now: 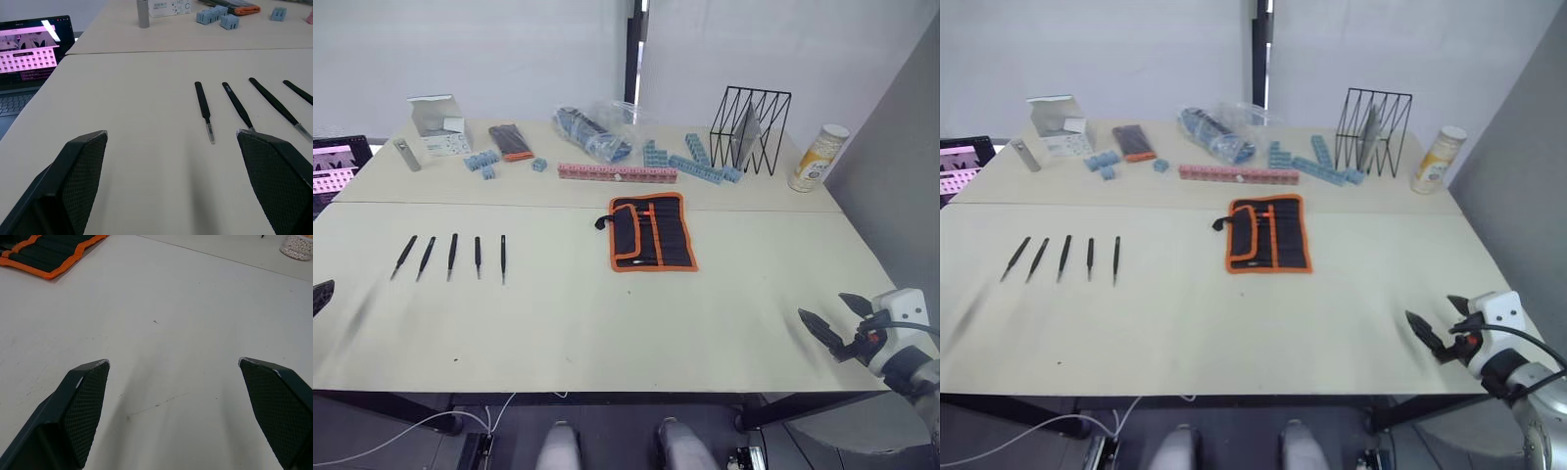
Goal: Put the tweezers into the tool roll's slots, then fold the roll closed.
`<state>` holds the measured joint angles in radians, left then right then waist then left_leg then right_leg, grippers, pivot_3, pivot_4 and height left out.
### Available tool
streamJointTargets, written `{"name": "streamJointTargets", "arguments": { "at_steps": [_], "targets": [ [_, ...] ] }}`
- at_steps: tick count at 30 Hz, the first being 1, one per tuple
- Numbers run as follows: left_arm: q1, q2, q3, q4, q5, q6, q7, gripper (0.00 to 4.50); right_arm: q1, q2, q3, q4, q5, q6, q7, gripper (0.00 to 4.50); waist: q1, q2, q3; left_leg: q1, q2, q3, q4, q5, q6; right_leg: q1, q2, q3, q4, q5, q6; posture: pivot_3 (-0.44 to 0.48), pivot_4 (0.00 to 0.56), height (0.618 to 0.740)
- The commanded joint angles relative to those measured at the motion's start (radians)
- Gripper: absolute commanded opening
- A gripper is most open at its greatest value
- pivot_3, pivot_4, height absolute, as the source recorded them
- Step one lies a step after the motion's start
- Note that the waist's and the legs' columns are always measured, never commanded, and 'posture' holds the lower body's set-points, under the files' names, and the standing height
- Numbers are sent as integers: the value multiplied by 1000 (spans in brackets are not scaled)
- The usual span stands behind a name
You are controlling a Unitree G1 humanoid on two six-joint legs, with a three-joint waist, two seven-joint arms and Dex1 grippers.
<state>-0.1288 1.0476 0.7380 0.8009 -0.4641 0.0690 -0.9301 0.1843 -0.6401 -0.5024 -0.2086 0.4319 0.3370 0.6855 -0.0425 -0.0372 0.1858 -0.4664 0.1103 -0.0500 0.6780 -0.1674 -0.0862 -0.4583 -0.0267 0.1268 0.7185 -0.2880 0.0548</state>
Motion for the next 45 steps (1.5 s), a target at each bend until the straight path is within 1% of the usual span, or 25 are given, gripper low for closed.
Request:
{"name": "streamJointTargets", "arguments": {
  "at_steps": [1,5,7,9,11,13,16,19,21,24,29,34,39,45],
  "targets": [
    [-8,20,4,-10,1,-22,-10,4500,-5,-3,-10,-49,11,-4,-13,4480,0,0,0,0,0,0,0,0,0,0,0,0,0,0,0,0,150,663],
    [11,-36,-25,-118,-19,2,-40,4500,-19,24,39,-170,51,87,-69,4480,0,0,0,0,0,0,0,0,0,0,0,0,1,0,0,0,150,663],
    [44,-91,-56,-257,-37,39,-41,4500,-42,60,98,-257,88,156,-116,4480,0,0,0,0,0,0,0,0,0,0,0,0,1,0,0,0,150,663],
    [101,-170,-113,-478,-70,102,-29,4500,-109,131,204,-334,100,238,-209,4480,-2,0,0,0,0,0,0,1,2,0,0,0,1,0,0,0,150,663],
    [131,-230,-153,-637,-95,150,-3,4500,-196,220,292,-367,101,311,-307,4480,-4,0,0,0,0,0,1,3,4,1,0,0,1,0,0,0,150,663],
    [137,-274,-181,-745,-116,183,20,4500,-284,310,367,-369,93,366,-393,4480,-4,-1,-1,-1,1,0,1,3,5,0,2,0,1,1,-1,0,150,663],
    [140,-322,-222,-862,-135,198,28,4500,-403,418,471,-313,35,397,-486,4480,-3,-1,-1,-1,1,-1,1,3,5,0,2,0,1,2,-1,0,150,663],
    [132,-341,-248,-914,-144,197,18,4500,-506,511,540,-208,-13,411,-552,4480,-1,-1,-1,0,1,-1,1,3,5,1,2,0,1,2,0,0,150,663],
    [131,-334,-272,-953,-159,222,5,4500,-576,566,584,-114,-54,400,-580,4480,-1,-1,-1,-1,1,-1,1,3,5,1,2,0,1,2,0,0,150,663],
    [127,-319,-297,-993,-176,256,-18,4500,-650,634,599,20,-105,381,-630,4480,-1,-1,-1,-1,1,-1,1,3,5,0,3,-1,1,3,0,0,150,663],
    [122,-297,-312,-1059,-224,325,-33,4500,-705,676,586,173,-153,309,-642,4480,0,0,0,-2,1,-2,1,3,5,0,3,-1,1,4,3,0,150,663],
    [130,-272,-323,-1097,-233,360,-49,4500,-775,712,562,337,-173,221,-631,4480,-9,0,0,-2,1,-2,1,3,5,-1,3,-1,2,4,2,0,150,663],
    [122,-270,-315,-1107,-235,374,-42,4500,-815,754,529,417,-152,178,-601,4480,-20,0,0,-2,2,-3,0,3,5,-1,3,-2,2,5,5,0,150,663],
    [116,-273,-313,-1114,-232,378,-33,4500,-835,803,551,485,-158,160,-573,4480,-27,0,0,-2,2,-3,0,3,5,-1,3,-2,2,5,4,0,150,663]
  ]
}}
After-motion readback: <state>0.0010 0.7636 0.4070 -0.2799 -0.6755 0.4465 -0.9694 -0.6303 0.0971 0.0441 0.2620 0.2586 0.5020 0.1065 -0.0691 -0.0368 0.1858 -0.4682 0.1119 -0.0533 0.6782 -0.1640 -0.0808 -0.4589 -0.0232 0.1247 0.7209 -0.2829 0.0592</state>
